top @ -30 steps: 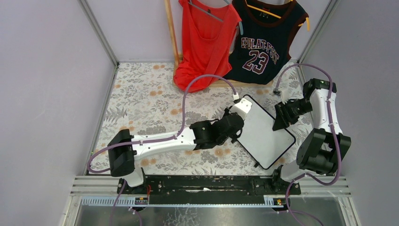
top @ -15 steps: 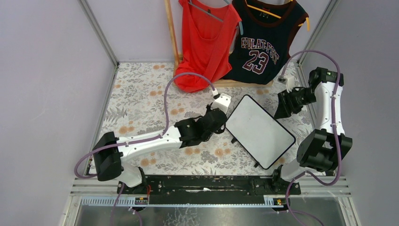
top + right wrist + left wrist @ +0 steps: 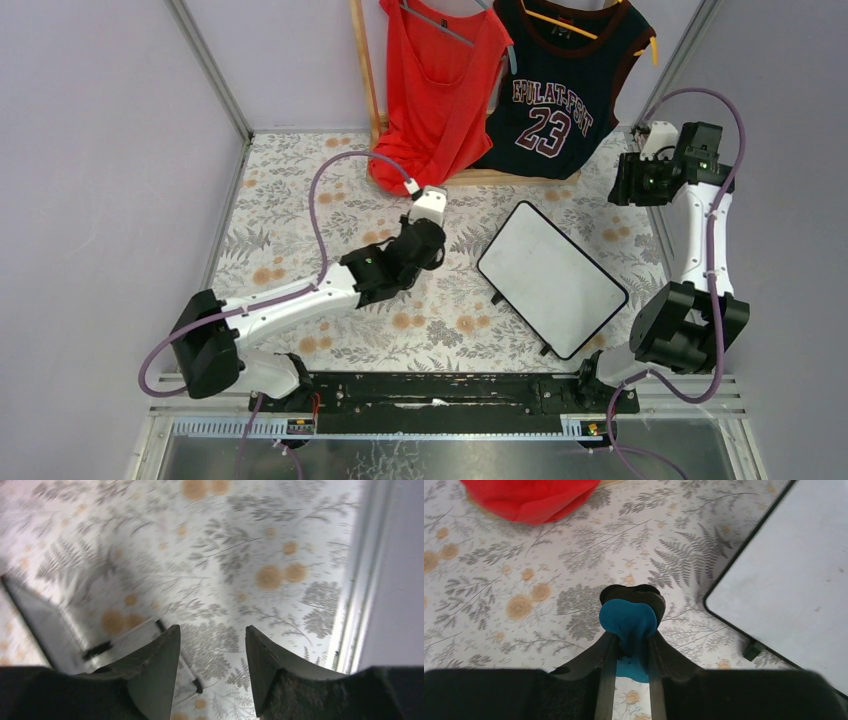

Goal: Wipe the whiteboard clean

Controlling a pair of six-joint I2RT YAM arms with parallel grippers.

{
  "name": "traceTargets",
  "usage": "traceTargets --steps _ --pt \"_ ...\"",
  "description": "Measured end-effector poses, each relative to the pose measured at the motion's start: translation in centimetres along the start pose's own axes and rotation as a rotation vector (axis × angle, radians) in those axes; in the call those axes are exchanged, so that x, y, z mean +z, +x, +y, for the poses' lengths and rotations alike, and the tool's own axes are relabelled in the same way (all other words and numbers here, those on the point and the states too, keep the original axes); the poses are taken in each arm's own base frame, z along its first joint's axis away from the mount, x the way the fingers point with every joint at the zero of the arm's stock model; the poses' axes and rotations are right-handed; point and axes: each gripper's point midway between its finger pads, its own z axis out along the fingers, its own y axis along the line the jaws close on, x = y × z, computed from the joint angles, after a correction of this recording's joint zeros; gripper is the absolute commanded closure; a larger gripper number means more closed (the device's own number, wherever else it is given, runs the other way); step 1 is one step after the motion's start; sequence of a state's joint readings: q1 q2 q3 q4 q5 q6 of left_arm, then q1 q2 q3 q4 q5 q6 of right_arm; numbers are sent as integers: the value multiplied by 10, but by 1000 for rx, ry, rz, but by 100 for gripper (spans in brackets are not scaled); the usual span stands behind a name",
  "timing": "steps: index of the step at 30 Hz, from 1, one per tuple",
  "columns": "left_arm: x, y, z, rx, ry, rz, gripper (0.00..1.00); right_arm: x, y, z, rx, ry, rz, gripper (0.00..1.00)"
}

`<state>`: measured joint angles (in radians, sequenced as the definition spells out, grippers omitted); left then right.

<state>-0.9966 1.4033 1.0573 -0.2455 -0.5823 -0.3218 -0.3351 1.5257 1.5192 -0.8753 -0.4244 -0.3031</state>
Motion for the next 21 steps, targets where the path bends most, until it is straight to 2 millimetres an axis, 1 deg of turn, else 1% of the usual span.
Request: traceTargets --steps 2,4,7,10,13,15,18,19,21 --pt "0 0 13 -17 -20 -1 84 3 -2 -17 37 99 -46 43" --pt "0 0 27 -37 -44 -2 84 7 -1 -32 73 184 -79 43" --pt "1 0 48 -68 -84 -3 82 17 6 -48 114 263 -99 44" --pt "3 -1 72 -102 -138 -3 80 30 19 -57 152 306 -94 44" --pt "7 -1 95 -145 -195 5 80 40 31 -61 180 327 -91 44" --pt "12 3 113 -185 -226 29 80 44 38 -63 192 336 -85 44" --pt "24 15 138 -259 -250 93 83 47 41 -64 197 341 -84 44" --pt "29 22 143 -275 -254 119 84 46 40 -64 195 342 -90 44" --pt "39 43 145 -295 -240 206 84 45 36 -64 191 343 -104 44"
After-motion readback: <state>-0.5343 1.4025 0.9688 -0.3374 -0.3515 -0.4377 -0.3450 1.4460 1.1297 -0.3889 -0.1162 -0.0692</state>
